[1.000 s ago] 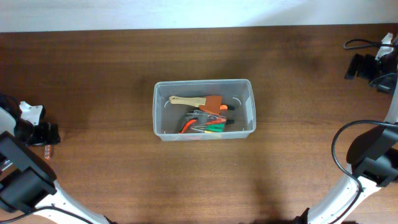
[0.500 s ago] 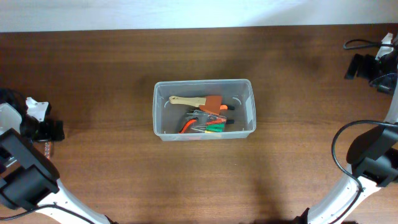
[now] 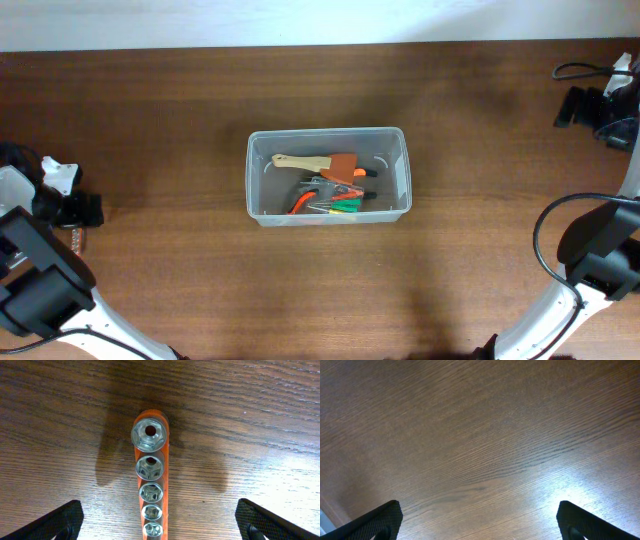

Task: Pack container
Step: 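Lower the left gripper over the orange socket rail, then close the left gripper on the socket rail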

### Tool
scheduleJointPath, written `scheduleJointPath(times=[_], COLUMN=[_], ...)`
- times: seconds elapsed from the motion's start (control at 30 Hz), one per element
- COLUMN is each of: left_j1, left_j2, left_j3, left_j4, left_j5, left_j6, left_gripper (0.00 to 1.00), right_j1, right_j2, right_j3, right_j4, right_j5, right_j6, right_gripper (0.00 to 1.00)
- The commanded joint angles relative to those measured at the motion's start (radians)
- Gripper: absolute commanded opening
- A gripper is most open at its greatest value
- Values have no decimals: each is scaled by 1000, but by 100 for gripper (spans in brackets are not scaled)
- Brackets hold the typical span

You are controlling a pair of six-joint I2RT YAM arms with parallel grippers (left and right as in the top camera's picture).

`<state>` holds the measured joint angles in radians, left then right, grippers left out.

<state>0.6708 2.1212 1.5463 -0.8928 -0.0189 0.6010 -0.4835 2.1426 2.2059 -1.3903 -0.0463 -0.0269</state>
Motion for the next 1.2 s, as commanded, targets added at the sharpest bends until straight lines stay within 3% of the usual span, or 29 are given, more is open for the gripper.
scheduleJointPath(times=[0.0, 0.87, 0.93, 0.97, 1.1, 1.17], left_j1=[6, 6, 6, 6, 6, 6], left_j2=[8, 60, 60, 60, 60, 60], left_j3=[-7, -7, -7, -7, -7, -7], left_j4=[0, 11, 15, 17, 18, 18], left_j5=[-3, -3, -4, -4, -4, -4], left_j6=[-10, -10, -10, -10, -10, -10], left_gripper=[99, 100, 89, 79, 74, 65], right_j1=[5, 5, 5, 5, 5, 5], right_j2=[-9, -9, -9, -9, -9, -9], right_j3=[-4, -4, -4, -4, -4, -4], right_j4=[0, 0, 0, 0, 0, 0], right_j5=[-2, -2, -2, -2, -2, -2], right_j6=[6, 6, 6, 6, 6, 6], right_gripper=[99, 99, 99, 99, 99, 99])
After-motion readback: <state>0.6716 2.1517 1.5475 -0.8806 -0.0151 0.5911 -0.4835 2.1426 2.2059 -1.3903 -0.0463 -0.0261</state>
